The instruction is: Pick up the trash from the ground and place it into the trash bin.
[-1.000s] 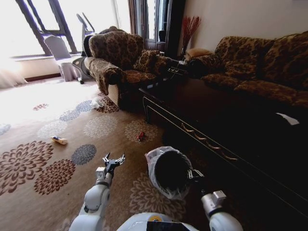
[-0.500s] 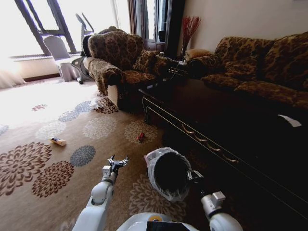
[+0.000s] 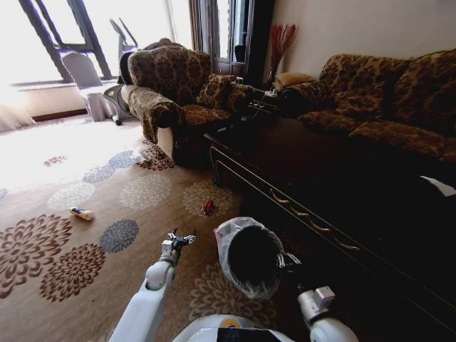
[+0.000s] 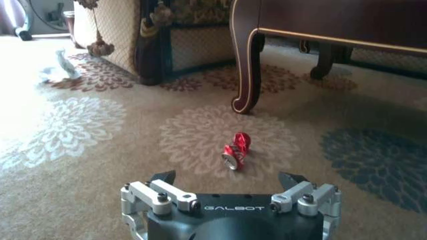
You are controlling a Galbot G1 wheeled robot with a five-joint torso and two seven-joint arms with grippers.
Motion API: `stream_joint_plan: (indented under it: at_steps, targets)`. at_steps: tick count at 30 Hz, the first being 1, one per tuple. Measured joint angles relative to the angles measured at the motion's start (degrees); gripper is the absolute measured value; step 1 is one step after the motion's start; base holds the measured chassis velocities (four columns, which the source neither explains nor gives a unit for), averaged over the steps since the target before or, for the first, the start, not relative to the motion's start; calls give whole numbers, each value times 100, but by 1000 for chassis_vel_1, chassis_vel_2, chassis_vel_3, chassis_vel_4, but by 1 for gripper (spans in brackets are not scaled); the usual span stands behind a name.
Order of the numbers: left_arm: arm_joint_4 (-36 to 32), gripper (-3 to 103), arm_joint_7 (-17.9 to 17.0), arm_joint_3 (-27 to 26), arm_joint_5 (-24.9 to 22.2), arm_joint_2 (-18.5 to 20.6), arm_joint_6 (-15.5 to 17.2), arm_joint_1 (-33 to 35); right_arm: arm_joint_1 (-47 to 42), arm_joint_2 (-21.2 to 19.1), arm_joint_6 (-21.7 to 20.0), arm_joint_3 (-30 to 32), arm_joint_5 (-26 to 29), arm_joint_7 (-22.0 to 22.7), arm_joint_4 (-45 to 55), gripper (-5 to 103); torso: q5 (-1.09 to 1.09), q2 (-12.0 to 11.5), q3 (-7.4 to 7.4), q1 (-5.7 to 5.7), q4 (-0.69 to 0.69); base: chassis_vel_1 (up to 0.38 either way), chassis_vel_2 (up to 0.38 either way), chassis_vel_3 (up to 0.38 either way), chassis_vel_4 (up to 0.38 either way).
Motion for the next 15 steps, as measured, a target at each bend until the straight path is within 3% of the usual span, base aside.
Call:
stream_joint_plan:
  at_steps: [15]
  targets:
    - [929, 100, 131, 172, 69, 24, -374, -564, -121, -2, 61, -18, -120, -66, 25, 4, 0, 0, 0, 2, 0, -68, 62, 65, -61]
